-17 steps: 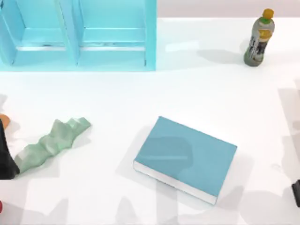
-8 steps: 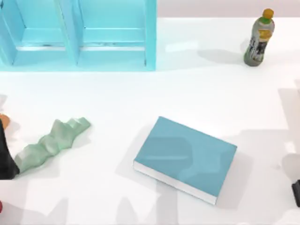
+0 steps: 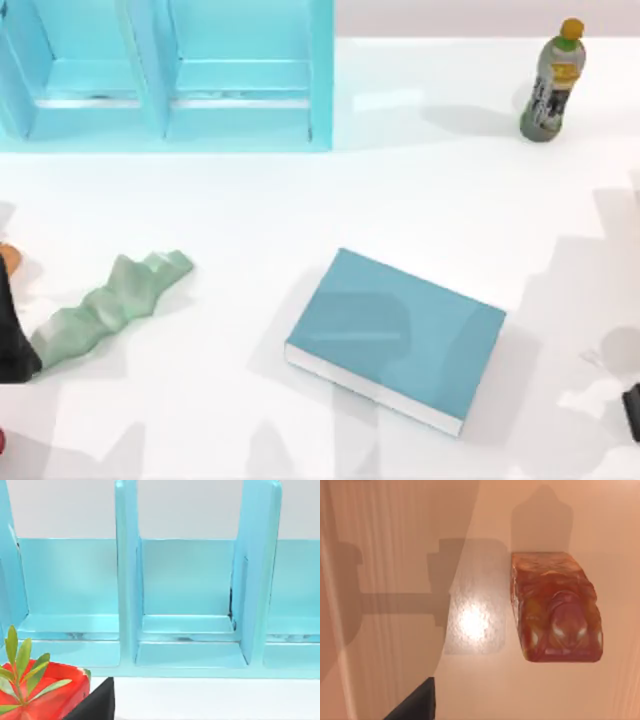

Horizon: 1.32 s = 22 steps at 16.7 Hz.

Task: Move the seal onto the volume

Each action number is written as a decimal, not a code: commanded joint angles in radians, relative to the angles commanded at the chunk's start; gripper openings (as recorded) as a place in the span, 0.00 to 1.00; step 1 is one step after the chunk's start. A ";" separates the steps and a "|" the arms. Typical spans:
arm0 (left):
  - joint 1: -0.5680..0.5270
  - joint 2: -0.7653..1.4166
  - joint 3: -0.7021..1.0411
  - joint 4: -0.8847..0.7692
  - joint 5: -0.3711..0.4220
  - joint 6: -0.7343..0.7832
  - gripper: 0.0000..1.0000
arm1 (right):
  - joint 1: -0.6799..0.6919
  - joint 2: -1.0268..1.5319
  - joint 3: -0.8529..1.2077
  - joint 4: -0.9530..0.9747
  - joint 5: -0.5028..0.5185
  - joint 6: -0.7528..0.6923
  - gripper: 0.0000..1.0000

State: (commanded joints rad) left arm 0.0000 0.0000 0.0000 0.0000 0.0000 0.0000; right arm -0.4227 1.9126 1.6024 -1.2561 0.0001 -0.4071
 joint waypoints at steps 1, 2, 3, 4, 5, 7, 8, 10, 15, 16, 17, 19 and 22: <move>0.000 0.000 0.000 0.000 0.000 0.000 1.00 | 0.000 0.000 0.000 0.000 0.000 0.000 1.00; 0.000 0.000 0.000 0.000 0.000 0.000 1.00 | 0.000 0.000 0.000 0.000 0.000 0.000 1.00; 0.000 0.000 0.000 0.000 0.000 0.000 1.00 | 0.000 0.000 0.000 0.000 0.000 0.000 1.00; 0.000 0.000 0.000 0.000 0.000 0.000 1.00 | 0.005 -0.003 -0.003 0.003 0.000 0.001 1.00; 0.000 0.000 0.000 0.000 0.000 0.000 1.00 | 0.005 -0.003 -0.003 0.003 0.000 0.001 1.00; 0.000 0.000 0.000 0.000 0.000 0.000 1.00 | -0.004 -0.001 -0.007 0.008 0.001 0.001 1.00; 0.000 0.000 0.000 0.000 0.000 0.000 1.00 | -0.003 0.000 -0.012 0.014 0.001 0.000 1.00; 0.000 0.000 0.000 0.000 0.000 0.000 1.00 | -0.002 0.005 -0.025 0.031 0.001 0.000 1.00; 0.000 0.000 0.000 0.000 0.000 0.000 1.00 | 0.001 0.022 -0.076 0.098 0.000 0.001 1.00; 0.000 0.000 0.000 0.000 0.000 0.000 1.00 | 0.001 0.026 -0.088 0.114 0.000 0.002 1.00; 0.000 0.000 0.000 0.000 0.000 0.000 1.00 | 0.002 0.030 -0.101 0.131 0.000 0.002 1.00; 0.000 0.000 0.000 0.000 0.000 0.000 1.00 | 0.002 0.039 -0.127 0.166 0.000 0.003 1.00; 0.000 0.000 0.000 0.000 0.000 0.000 1.00 | 0.002 0.053 -0.166 0.219 0.000 0.003 1.00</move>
State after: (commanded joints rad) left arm 0.0000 0.0000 0.0000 0.0000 0.0000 0.0000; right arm -0.4202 1.9659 1.4364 -1.0368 0.0006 -0.4038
